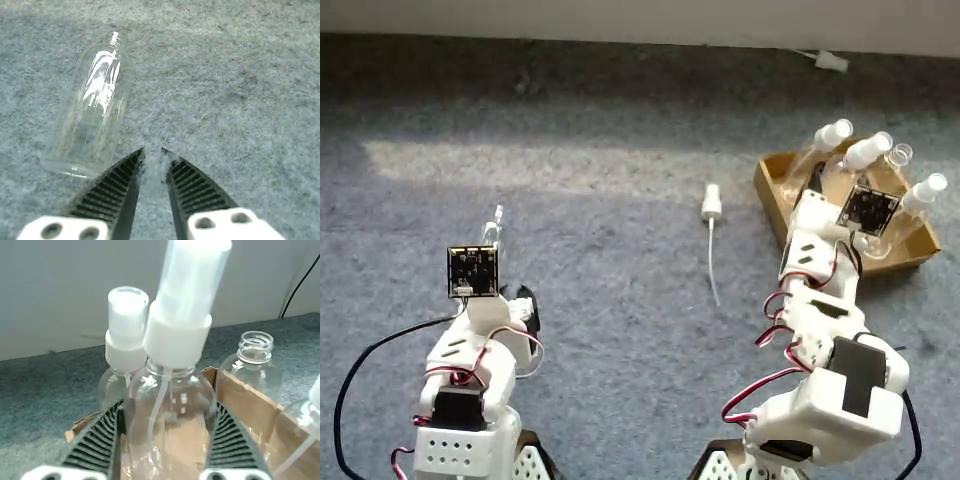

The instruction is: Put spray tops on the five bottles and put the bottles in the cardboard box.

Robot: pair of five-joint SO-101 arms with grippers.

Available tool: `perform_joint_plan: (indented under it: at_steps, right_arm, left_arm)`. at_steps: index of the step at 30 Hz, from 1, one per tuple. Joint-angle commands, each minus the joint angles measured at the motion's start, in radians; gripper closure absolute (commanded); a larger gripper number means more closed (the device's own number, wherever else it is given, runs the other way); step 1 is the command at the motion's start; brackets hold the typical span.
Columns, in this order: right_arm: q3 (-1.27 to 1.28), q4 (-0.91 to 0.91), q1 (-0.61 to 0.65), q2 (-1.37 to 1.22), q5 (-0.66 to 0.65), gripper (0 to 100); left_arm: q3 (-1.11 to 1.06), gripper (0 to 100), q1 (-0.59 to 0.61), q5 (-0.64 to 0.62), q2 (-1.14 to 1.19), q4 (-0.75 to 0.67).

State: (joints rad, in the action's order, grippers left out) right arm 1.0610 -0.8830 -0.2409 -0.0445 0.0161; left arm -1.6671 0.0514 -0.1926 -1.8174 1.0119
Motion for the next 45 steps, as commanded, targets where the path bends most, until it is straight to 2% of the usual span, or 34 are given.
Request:
perform_joint_plan:
  at_steps: [1,14,19,26,39,45]
  right_arm:
    - [0.002,-0.027,0.008,0.013,0.006,90.9]
    - [0.025,-0.024,0.008,0.007,0.005,90.9]
    - [-0.024,-0.03,-0.013,-0.077,0.005,90.8]
    - [-0.056,-0.243,-0.031,-0.162,0.005,90.8]
    - [-0.062,-0.243,-0.016,-0.266,0.002,90.6]
    - [-0.059,-0.245,0.038,-0.268,-0.114,84.8]
  left_arm:
    - [-0.002,99,0.008,0.008,-0.013,-0.006]
    - [-0.002,99,0.008,0.008,-0.013,-0.006]
    - [-0.002,99,0.008,0.008,-0.013,-0.006]
    - [-0.002,99,0.008,0.008,-0.013,-0.006]
    - [-0.004,99,0.008,0.008,-0.013,-0.006]
    - [-0.004,99,0.008,0.008,-0.013,-0.006]
